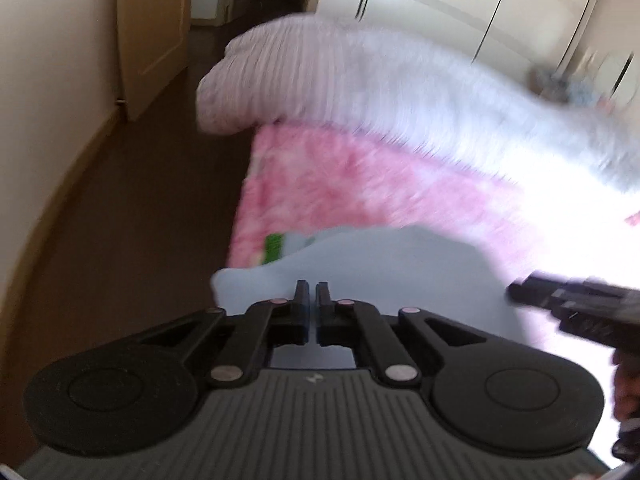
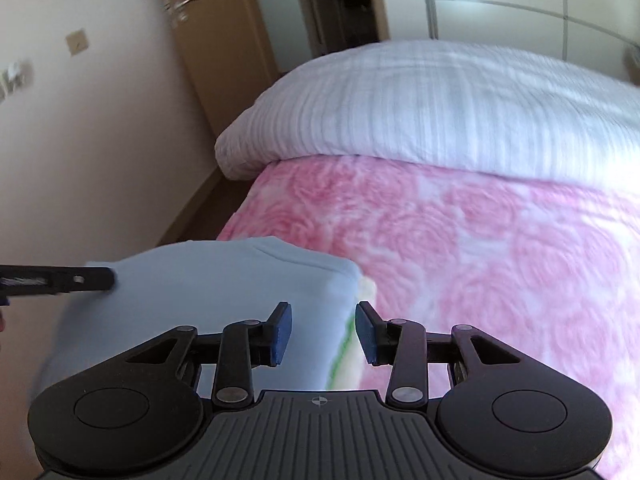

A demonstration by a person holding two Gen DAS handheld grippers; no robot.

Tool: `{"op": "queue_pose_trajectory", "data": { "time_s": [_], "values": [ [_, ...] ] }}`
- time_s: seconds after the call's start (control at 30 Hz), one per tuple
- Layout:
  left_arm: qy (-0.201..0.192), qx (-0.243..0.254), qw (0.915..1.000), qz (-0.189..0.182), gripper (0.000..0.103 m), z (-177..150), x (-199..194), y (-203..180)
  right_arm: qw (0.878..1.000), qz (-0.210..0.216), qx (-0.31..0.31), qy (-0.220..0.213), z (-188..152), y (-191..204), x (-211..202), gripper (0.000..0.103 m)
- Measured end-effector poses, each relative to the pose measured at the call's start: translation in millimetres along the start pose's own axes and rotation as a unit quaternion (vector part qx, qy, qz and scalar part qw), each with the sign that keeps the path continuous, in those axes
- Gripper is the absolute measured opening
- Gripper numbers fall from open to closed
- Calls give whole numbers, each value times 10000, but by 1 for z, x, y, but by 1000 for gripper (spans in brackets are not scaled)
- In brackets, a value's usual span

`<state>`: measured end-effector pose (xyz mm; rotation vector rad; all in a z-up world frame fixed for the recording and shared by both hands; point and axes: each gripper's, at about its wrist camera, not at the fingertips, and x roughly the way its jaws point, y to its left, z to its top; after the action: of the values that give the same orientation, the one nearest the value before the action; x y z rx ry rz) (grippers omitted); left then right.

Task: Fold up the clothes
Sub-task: 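Carry the folded sweatshirt with both grippers onto the green towel stack, then lower the sweatshirt onto the towel stack and open both grippers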

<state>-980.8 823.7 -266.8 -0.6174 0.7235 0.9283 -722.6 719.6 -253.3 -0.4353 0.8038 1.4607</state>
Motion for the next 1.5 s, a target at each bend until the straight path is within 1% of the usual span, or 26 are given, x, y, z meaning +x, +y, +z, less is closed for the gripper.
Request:
{"op": "queue_pose_trajectory", "data": {
  "time_s": [0.1,0.2,0.27,0.33,0.4,0.43,0.5,0.6,0.67,0.73,0.83,0.9,0.97,1.03,1.1,1.17,1.23,1.33,1.4,1.47,1.5],
  "values": [
    [-81,-196,9997,79,0,-14,20,14,9998,-70,-204,20,-9,10,31,40],
    [-225,-48,9996,148,0,-21,25,16,9989,-193,-433,-32,-18,16,50,40],
    [-259,40,9995,176,0,-21,22,17,9991,-183,-383,14,-16,14,51,40],
    [-315,-40,9993,212,0,-17,13,21,9997,-110,-203,-1,-11,8,43,40],
    [-445,-61,9987,257,0,-18,-9,17,9998,-43,-165,-51,-9,5,23,40],
    [-493,-53,9984,267,0,-19,-18,14,9996,30,-259,-96,-11,8,9,40],
    [-381,-117,9988,276,0,-25,-40,5,9987,175,-449,-179,-16,12,-19,40],
    [-184,-357,9991,130,0,-47,-71,-9,9967,331,-738,4,-36,31,-47,40],
    [-118,-487,9987,92,0,-65,-84,-17,9957,412,-815,140,-53,42,-57,40],
    [-43,-514,9985,200,0,-80,-81,-20,9954,357,-867,170,-71,56,-60,40],
    [87,-679,9969,399,0,-95,-60,-15,9949,247,-917,349,-92,69,-46,40],
    [121,-672,9964,498,0,-94,-56,-15,9922,267,-1122,475,-103,73,-31,40],
    [137,-627,9962,586,0,-88,-55,-17,9918,260,-1135,528,-97,76,-34,40],
    [88,-581,9963,619,0,-87,-64,-20,9923,262,-1075,553,-92,76,-42,40],
    [-21,-561,9963,647,0,-91,-84,-26,9938,238,-1018,387,-94,77,-63,40],
    [-101,-580,9964,617,0,-99,-101,-34,9933,247,-1102,225,-102,81,-85,40],
    [-138,-578,9965,593,0,-109,-114,-41,9924,295,-1175,222,-110,85,-96,40],
    [76,-516,9960,730,0,-126,-102,-43,9912,262,-1254,328,-122,89,-93,40],
    [177,-537,9953,790,0,-133,-87,-39,9896,254,-1344,456,-132,89,-79,40],
    [218,-557,9944,870,0,-138,-80,-39,9841,272,-1621,676,-145,90,-60,40],
    [192,-547,9942,908,0,-138,-81,-41,9835,289,-1650,687,-145,90,-58,40]
  ]
}}
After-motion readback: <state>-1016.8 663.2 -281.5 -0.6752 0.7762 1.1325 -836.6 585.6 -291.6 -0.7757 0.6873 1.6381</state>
